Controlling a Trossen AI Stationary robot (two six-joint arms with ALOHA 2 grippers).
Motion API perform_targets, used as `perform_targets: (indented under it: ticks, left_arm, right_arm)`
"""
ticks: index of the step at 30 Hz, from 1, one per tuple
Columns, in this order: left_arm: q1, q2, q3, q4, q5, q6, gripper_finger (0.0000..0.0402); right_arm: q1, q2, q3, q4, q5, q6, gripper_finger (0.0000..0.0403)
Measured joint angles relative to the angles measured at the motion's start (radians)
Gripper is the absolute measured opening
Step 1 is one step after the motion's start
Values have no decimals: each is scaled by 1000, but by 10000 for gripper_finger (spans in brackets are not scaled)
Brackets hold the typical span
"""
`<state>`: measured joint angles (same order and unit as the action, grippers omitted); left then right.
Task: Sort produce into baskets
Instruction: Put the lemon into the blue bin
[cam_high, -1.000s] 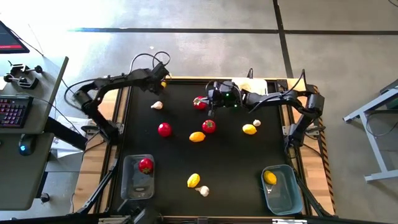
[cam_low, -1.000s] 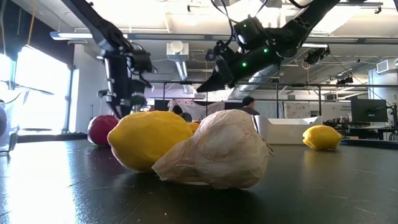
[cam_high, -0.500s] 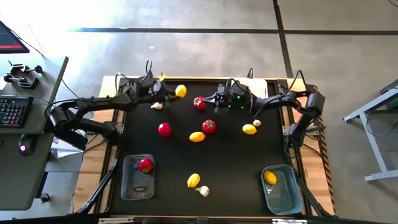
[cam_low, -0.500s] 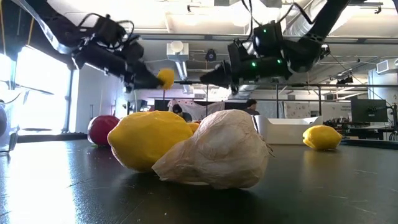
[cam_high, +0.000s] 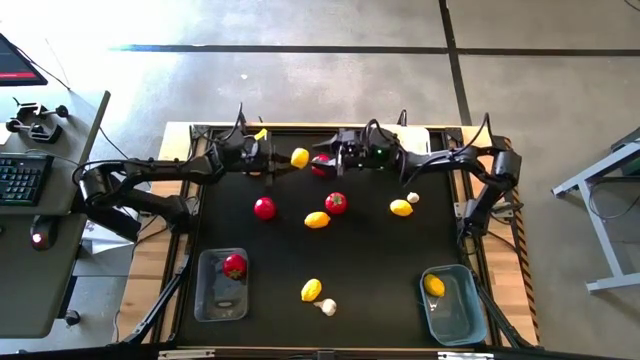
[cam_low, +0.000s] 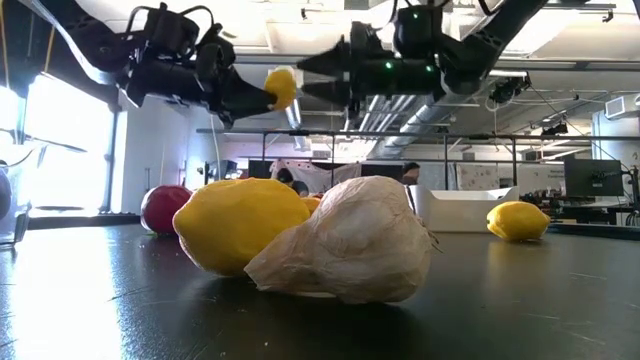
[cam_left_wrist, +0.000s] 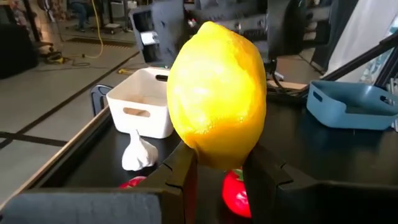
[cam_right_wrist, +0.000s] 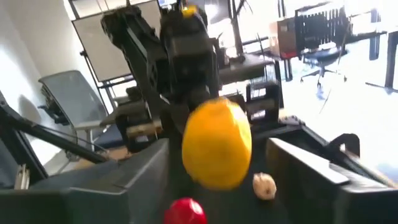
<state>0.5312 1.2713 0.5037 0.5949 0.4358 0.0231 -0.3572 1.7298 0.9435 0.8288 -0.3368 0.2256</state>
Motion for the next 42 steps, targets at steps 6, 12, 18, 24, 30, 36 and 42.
perform_targets:
  ticks: [6, 12, 18, 24, 30, 36, 42]
  left_arm:
    - [-6, 0, 6, 11, -2, -51, 79]
    - [-43, 0, 44, 11, -59, -22, 79]
    - [-71, 0, 83, 13, -64, 13, 79]
    - [-71, -1, 85, 5, -68, 8, 79]
    - [-77, -1, 87, -23, -122, 43, 104]
    - [-74, 2, 84, -73, -154, 57, 149]
    - [-76, 1, 84, -133, -211, 80, 164]
  right_arm:
    - [49, -1, 69, -63, 115, -85, 315]
    - [84, -1, 140, -161, 171, -147, 316]
    - [92, -2, 158, -185, 167, -128, 288]
    - [92, -2, 158, -167, 173, -134, 191]
    - [91, -2, 158, -169, 198, -144, 127]
    - [94, -89, 160, -308, 213, -163, 127]
    - [130, -234, 158, -634, 279, -206, 129]
